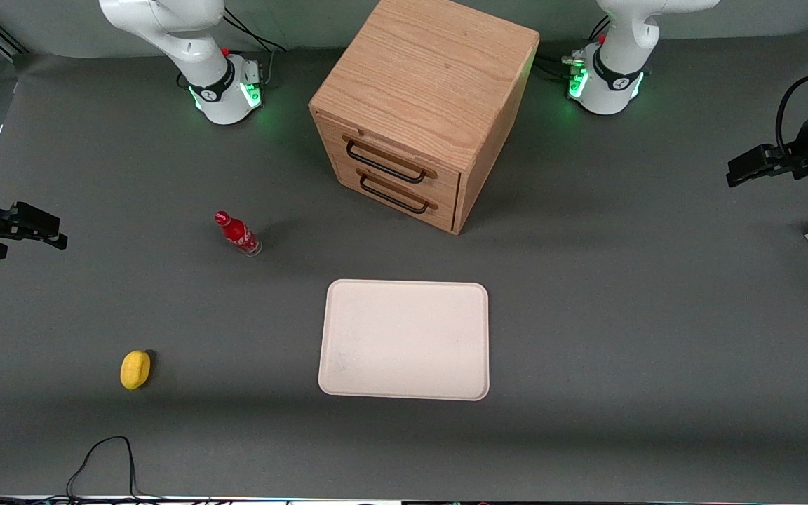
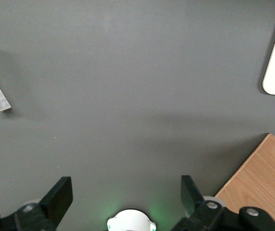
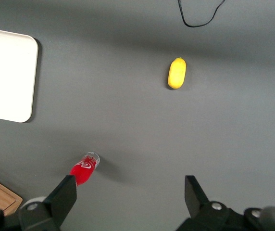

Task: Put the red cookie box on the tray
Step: 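Move the left gripper over the red plaid cookie box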

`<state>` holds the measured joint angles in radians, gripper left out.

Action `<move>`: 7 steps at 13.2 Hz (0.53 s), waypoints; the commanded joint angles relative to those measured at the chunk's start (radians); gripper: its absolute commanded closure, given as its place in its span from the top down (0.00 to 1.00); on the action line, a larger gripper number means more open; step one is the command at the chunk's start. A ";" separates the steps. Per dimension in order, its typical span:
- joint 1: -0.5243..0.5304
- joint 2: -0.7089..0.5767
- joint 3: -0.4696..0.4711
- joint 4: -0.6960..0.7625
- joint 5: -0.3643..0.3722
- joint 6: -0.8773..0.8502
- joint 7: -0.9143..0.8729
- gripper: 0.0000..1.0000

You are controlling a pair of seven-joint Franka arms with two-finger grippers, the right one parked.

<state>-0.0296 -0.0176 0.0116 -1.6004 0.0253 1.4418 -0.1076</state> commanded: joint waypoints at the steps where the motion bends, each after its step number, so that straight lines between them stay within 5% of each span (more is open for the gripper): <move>1: -0.024 0.008 0.024 0.020 -0.001 -0.003 0.011 1.00; 7: -0.021 0.010 0.025 0.030 0.008 -0.021 -0.037 1.00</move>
<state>-0.0420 -0.0172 0.0249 -1.5997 0.0261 1.4411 -0.1237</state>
